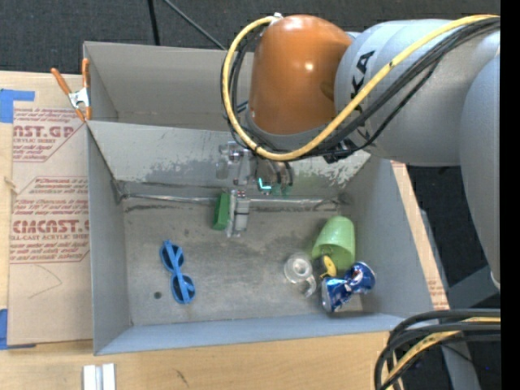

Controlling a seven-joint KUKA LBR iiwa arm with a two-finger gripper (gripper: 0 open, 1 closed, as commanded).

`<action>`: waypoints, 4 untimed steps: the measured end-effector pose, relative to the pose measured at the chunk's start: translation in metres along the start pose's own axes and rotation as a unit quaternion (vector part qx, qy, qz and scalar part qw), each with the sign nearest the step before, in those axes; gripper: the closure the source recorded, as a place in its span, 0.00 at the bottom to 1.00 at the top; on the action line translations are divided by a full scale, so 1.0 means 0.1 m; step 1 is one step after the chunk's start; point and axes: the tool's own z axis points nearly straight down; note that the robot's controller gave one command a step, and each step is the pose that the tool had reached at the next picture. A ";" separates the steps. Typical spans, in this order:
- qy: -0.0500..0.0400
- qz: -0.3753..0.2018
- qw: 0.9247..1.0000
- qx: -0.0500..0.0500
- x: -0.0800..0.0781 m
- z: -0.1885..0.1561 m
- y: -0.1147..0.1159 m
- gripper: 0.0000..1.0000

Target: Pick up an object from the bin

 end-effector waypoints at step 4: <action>-0.008 -0.219 0.976 0.000 1.00 1.59 1.17 0.00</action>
Offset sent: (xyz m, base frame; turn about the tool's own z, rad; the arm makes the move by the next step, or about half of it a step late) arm -0.0119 0.0462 -0.1592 -0.0649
